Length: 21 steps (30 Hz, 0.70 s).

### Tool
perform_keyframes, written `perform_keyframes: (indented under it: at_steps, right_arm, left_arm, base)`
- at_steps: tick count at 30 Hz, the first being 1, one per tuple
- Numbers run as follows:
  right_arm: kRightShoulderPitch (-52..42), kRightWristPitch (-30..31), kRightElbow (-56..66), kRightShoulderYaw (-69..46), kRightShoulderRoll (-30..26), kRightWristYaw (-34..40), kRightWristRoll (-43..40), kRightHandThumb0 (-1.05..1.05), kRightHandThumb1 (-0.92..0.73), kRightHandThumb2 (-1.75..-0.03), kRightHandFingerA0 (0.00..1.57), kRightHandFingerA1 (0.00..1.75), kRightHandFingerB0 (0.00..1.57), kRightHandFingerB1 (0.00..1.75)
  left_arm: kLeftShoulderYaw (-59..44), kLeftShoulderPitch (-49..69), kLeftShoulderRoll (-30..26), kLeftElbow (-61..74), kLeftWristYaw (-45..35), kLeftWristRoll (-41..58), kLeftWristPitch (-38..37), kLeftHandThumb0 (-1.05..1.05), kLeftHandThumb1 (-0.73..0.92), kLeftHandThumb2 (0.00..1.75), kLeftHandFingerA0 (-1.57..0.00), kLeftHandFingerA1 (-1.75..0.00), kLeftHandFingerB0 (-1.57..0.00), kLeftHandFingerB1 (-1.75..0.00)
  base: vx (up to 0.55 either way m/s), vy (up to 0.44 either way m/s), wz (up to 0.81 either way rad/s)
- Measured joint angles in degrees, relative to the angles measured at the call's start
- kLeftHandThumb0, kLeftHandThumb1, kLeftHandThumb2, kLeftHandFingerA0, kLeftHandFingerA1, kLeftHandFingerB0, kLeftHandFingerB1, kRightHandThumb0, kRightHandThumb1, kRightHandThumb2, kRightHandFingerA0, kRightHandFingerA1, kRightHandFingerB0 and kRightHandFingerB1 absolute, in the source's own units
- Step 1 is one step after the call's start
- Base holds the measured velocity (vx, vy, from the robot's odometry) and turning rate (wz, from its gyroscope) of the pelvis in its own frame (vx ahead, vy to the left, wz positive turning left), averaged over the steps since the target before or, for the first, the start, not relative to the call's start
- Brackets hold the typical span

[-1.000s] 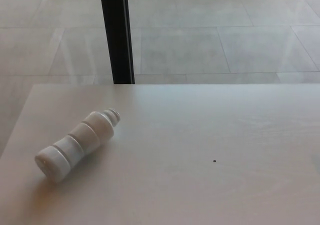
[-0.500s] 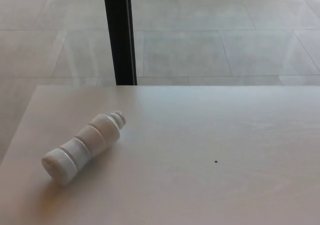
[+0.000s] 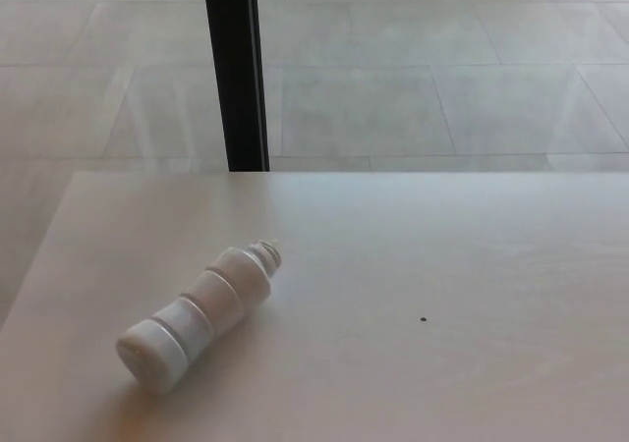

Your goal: The robot uses its left hand to to lift the bottle kept on the middle of the desk and tilts it towards its right hand. It then uses its right hand to rotate its cap to open it and places the bottle and cap back on the desk

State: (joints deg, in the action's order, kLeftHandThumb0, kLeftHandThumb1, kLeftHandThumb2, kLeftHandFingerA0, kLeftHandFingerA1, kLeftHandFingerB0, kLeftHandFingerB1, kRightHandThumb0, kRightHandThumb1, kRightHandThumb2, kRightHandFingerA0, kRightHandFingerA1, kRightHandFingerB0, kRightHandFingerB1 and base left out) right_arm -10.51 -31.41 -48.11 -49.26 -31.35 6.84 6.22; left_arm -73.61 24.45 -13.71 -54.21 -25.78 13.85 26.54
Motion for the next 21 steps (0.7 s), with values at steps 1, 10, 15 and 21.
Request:
perform_keyframes:
  at_steps: [1, 10, 15, 21]
  right_arm:
    - [0.13, 0.56, -1.26, -0.77, 0.51, -0.29, -0.54, -0.64, -0.72, -0.62, 0.49, 0.72, 0.24, 0.51]
    - [1.38, 6.16, -11.43, -6.03, 5.43, -3.77, -6.54, -0.7, -0.69, -0.61, 0.6, 0.77, 0.29, 0.48]
    - [2.01, 9.24, -15.89, -7.08, 7.58, -6.2, -9.8, -0.67, -0.71, -0.61, 0.53, 0.67, 0.28, 0.44]
    - [2.03, 12.1, -18.96, -7.2, 8.54, -9.45, -13.29, -0.7, -0.71, -0.61, 0.48, 0.68, 0.25, 0.45]
  left_arm:
    - [0.0, 0.13, 0.0, -1.04, 0.0, 0.13, -0.48, -0.9, 0.86, 0.64, -0.07, -0.9, 0.0, -0.89]
    - [0.12, 0.83, -0.37, -9.06, -0.15, 1.69, -5.88, -0.89, 0.87, 0.64, -0.02, -1.05, 0.0, -0.8]
    - [0.26, 1.13, -1.32, -12.57, -0.36, 3.41, -9.74, -0.89, 0.88, 0.64, -0.04, -0.94, 0.0, -0.83]
    - [1.03, 1.17, -2.57, -15.38, -0.49, 5.55, -14.07, -0.84, 0.89, 0.66, -0.01, -1.05, 0.0, -0.74]
  base:
    - [0.0, 0.0, 0.0]
    - [0.0, 0.0, 0.0]
    - [0.0, 0.0, 0.0]
    - [0.0, 0.0, 0.0]
